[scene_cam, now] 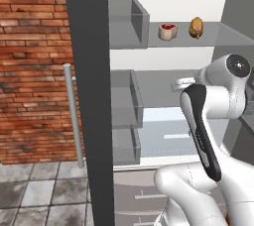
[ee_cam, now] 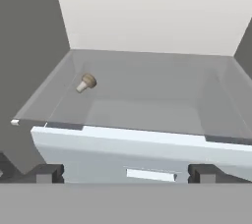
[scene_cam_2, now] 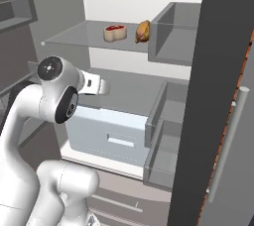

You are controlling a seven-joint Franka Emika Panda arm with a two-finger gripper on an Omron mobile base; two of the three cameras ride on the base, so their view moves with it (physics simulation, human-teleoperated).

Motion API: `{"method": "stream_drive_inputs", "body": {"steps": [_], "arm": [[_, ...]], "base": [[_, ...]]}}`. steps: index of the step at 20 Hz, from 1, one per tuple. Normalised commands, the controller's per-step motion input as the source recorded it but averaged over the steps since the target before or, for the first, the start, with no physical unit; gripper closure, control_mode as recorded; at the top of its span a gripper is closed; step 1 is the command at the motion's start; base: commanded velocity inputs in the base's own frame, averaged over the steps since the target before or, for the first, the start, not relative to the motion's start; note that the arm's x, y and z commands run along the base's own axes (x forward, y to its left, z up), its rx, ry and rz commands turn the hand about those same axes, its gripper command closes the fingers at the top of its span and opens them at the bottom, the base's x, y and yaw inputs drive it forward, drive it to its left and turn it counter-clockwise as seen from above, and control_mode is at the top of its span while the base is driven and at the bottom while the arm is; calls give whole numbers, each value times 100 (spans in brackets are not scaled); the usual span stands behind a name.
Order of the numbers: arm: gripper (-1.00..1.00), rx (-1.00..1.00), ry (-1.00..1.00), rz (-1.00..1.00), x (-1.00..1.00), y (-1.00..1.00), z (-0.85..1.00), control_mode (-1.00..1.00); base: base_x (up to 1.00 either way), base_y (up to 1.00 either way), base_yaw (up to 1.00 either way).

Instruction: Gather the mushroom and avocado from the fridge and place them on a tray on the dining counter. Then gather the steak and chicken drumstick from the fridge and place them on the other tray.

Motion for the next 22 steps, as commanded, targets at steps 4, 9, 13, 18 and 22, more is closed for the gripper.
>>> {"method": "stream_drive_inputs", "body": {"steps": [4,9,13,18,22], "arm": [[-100,0,15,0,44,48,-32,-100],[-100,2,0,0,54,42,-24,-100],[-100,1,0,0,47,29,-24,-100],[-100,6,0,1,46,6,-20,-100],[-100,11,0,4,55,0,-20,-100]], "base": [[0,0,0],[0,0,0],[0,0,0],[0,0,0],[0,0,0]]}}
